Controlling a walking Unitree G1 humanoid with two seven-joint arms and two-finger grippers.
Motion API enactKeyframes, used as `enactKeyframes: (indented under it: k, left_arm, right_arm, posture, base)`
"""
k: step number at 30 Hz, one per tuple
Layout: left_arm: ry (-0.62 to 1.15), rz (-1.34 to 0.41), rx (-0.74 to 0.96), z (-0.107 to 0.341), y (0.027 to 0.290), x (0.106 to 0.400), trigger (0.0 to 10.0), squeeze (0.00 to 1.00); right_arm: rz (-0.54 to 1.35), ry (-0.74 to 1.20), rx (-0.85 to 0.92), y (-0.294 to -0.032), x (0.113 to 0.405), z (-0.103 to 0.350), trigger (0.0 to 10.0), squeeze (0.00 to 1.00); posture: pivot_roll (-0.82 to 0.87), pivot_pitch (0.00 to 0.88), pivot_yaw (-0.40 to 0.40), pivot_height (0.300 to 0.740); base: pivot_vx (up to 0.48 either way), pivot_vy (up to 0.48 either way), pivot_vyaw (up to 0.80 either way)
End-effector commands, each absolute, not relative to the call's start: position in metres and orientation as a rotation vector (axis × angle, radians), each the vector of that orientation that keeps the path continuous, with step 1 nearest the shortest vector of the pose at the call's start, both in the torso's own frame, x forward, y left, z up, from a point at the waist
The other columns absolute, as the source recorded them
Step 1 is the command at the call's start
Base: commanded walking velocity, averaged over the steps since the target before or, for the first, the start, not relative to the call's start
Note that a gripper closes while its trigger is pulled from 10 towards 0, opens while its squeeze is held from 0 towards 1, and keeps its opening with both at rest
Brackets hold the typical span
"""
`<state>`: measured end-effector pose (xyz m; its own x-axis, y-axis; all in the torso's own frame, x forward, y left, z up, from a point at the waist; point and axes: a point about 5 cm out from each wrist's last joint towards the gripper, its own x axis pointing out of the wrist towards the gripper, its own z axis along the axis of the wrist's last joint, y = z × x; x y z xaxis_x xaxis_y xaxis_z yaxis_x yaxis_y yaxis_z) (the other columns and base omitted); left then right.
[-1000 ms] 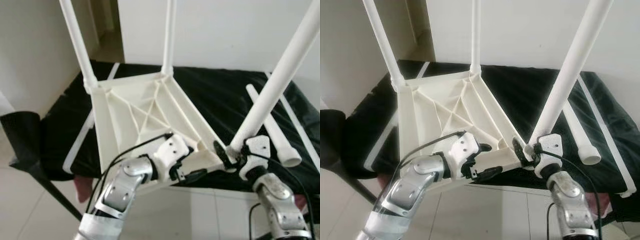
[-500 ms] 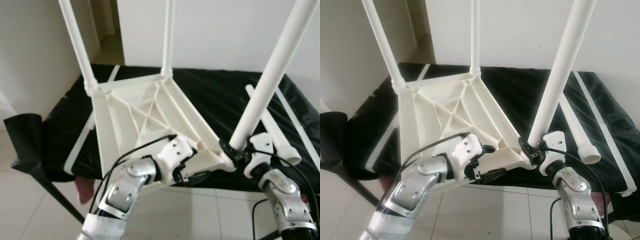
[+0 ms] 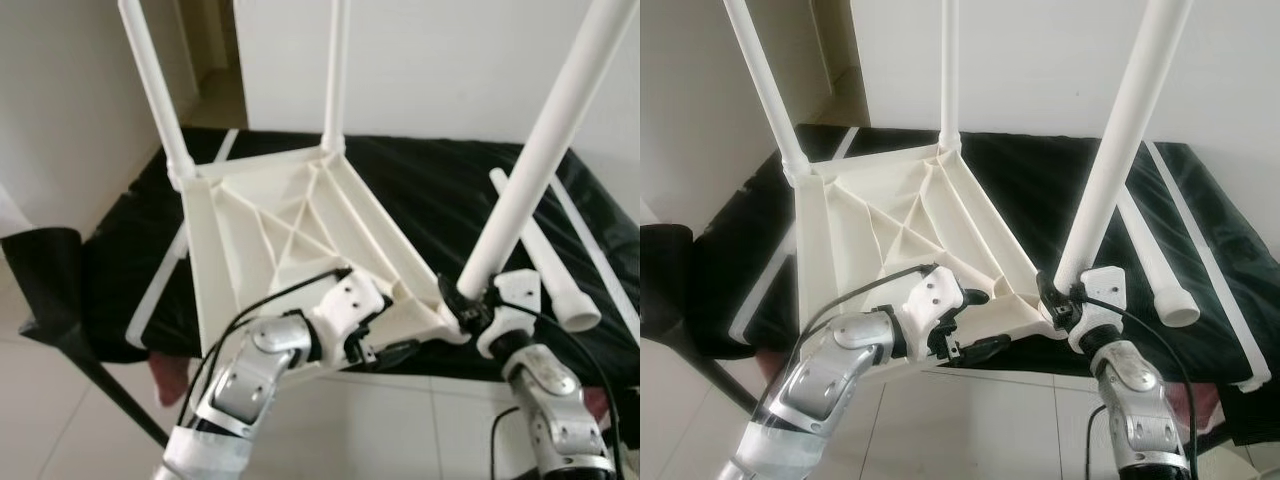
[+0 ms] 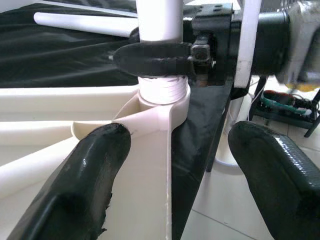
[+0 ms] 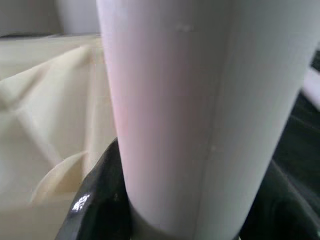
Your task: Building children table
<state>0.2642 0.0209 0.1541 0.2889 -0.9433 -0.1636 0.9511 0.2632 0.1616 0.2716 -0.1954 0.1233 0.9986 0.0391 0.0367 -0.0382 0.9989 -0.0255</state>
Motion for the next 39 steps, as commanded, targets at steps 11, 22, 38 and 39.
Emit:
enactKeyframes:
  k: [11, 22, 38, 39]
  left_arm:
    - [0.037, -1.15, 0.247, 0.153, 0.026, 0.268, 10.0, 0.0]
    - [0.032, -1.141, 0.246, 0.155, 0.027, 0.272, 10.0, 0.0]
    - [0.029, -1.137, 0.238, 0.156, 0.025, 0.271, 10.0, 0.0]
    - [0.03, -1.135, 0.238, 0.156, 0.026, 0.271, 10.0, 0.0]
  right_arm:
    - [-0.353, 0.01, 0.108, -0.168, 0.26, 0.108, 10.0, 0.0]
    - [-0.33, -0.024, 0.04, -0.174, 0.257, 0.116, 10.0, 0.0]
    - [-0.176, -0.101, 0.024, -0.189, 0.263, 0.129, 10.0, 1.0]
    - [-0.149, -0.101, 0.02, -0.192, 0.263, 0.129, 10.0, 1.0]
  posture:
    - [-0.01, 0.039, -0.004, 0.74]
    - [-0.01, 0.036, -0.004, 0.74]
    - [-0.01, 0.03, -0.009, 0.74]
    - [-0.01, 0.03, -0.009, 0.74]
  base:
    - [0.0, 0.0, 0.0]
    - [0.0, 0.0, 0.0]
    - [0.0, 0.0, 0.0]
    - [0.0, 0.0, 0.0]
